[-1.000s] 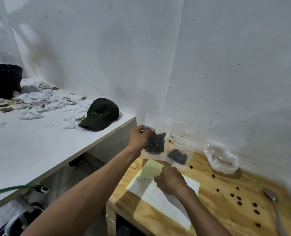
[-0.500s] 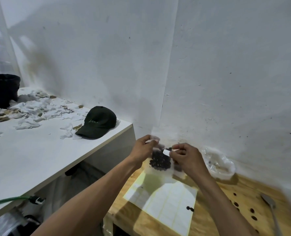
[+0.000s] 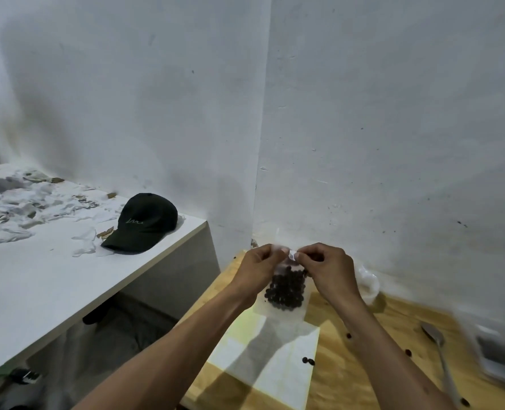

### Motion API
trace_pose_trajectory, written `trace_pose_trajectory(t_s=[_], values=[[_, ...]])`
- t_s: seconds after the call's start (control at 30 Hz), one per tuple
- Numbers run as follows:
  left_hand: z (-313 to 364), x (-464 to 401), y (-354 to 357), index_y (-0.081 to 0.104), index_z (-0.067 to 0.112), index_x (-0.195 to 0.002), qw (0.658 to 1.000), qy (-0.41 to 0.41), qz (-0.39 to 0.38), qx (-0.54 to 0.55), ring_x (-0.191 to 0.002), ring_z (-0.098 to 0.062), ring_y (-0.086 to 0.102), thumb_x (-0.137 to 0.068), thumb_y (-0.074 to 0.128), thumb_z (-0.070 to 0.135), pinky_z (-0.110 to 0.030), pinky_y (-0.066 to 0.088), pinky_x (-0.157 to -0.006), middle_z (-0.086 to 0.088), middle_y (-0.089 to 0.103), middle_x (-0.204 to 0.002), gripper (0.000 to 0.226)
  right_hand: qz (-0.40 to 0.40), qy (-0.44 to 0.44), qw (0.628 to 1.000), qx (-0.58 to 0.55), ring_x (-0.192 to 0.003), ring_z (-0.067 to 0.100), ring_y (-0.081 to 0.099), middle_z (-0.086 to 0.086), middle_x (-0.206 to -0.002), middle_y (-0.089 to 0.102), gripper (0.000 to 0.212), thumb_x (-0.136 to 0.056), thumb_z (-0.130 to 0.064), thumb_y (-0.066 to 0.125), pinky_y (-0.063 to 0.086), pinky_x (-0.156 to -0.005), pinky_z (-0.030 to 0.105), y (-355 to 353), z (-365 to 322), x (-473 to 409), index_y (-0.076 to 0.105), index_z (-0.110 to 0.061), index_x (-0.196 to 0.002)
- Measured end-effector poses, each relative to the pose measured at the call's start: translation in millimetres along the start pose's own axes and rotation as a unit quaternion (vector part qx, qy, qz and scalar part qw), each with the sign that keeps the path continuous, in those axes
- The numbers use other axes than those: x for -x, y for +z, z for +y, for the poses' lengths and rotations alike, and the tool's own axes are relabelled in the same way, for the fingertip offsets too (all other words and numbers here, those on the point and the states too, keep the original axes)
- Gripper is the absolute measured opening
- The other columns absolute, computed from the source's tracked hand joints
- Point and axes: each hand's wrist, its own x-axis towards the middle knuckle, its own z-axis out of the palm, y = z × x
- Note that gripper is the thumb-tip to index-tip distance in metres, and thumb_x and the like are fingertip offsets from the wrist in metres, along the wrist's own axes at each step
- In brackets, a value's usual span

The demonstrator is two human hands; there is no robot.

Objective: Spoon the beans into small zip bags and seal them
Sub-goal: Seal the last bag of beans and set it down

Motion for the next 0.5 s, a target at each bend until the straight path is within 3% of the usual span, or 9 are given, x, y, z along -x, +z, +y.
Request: trace_pose_trajectory(t_s=[0.1, 0.2, 0.3, 0.37, 0.4, 0.5], values=[[1, 1, 6, 0.075, 0.004, -0.104, 1.000, 0.016, -0.011, 0.012, -0.098, -0.018, 0.075, -0.096, 0.068, 0.024, -0.031, 0.054, -0.097, -0.008, 0.079, -0.099, 0.022, 0.011, -0.014, 1.000, 0.013, -0.074, -0.001, 0.069, -0.012, -0.078, 0.075, 0.008, -0.084, -0.029, 0.080, 0.056, -0.071, 0.021, -4, 1, 2, 0.079, -0.022, -0.084], [-1, -1, 10, 0.076, 0.002, -0.101, 1.000, 0.021, 0.002, 0.013, -0.094, -0.022, 0.076, -0.092, 0.073, 0.019, -0.032, 0.058, -0.091, -0.010, 0.079, -0.095, 0.019, 0.025, -0.006, 1.000, 0.018, -0.079, 0.000, 0.069, -0.012, -0.081, 0.074, 0.016, -0.082, -0.033, 0.082, 0.058, -0.074, 0.025, -3, 5, 5, 0.078, -0.020, -0.090], [-1, -2, 12, 0.075, 0.002, -0.100, 1.000, 0.012, 0.024, 0.013, -0.091, -0.020, 0.076, -0.094, 0.070, 0.016, -0.026, 0.059, -0.082, -0.010, 0.079, -0.093, 0.016, 0.078, 0.027, 0.995, 0.056, -0.090, 0.011, 0.065, -0.009, -0.099, 0.066, 0.053, -0.075, -0.046, 0.085, 0.055, -0.075, 0.031, -1, 10, 7, 0.062, -0.021, -0.116], [-1, -3, 11, 0.075, 0.003, -0.102, 1.000, 0.006, 0.016, 0.021, -0.094, -0.020, 0.076, -0.094, 0.069, 0.017, -0.028, 0.059, -0.084, -0.010, 0.079, -0.095, 0.017, 0.076, 0.090, 0.993, 0.002, -0.098, 0.016, 0.062, -0.004, -0.112, 0.060, 0.075, -0.071, -0.048, 0.087, 0.049, -0.076, 0.030, -2, 11, 6, 0.051, -0.021, -0.130], [0, -3, 10, 0.075, 0.004, -0.103, 1.000, 0.004, 0.008, 0.024, -0.096, -0.020, 0.075, -0.095, 0.070, 0.018, -0.029, 0.059, -0.085, -0.011, 0.078, -0.097, 0.018, 0.054, 0.124, 0.989, -0.063, -0.097, 0.017, 0.062, 0.000, -0.112, 0.063, 0.073, -0.070, -0.046, 0.088, 0.049, -0.077, 0.031, -4, 12, 5, 0.054, -0.017, -0.128], [4, -3, 8, 0.075, 0.002, -0.100, 1.000, -0.006, -0.006, 0.014, -0.091, -0.023, 0.074, -0.095, 0.070, 0.021, -0.029, 0.059, -0.083, -0.016, 0.076, -0.096, 0.020, -0.027, 0.175, 0.964, -0.200, -0.086, 0.025, 0.068, 0.012, -0.094, 0.079, 0.040, -0.068, -0.034, 0.090, 0.056, -0.083, 0.044, -9, 12, 2, 0.078, -0.009, -0.097]])
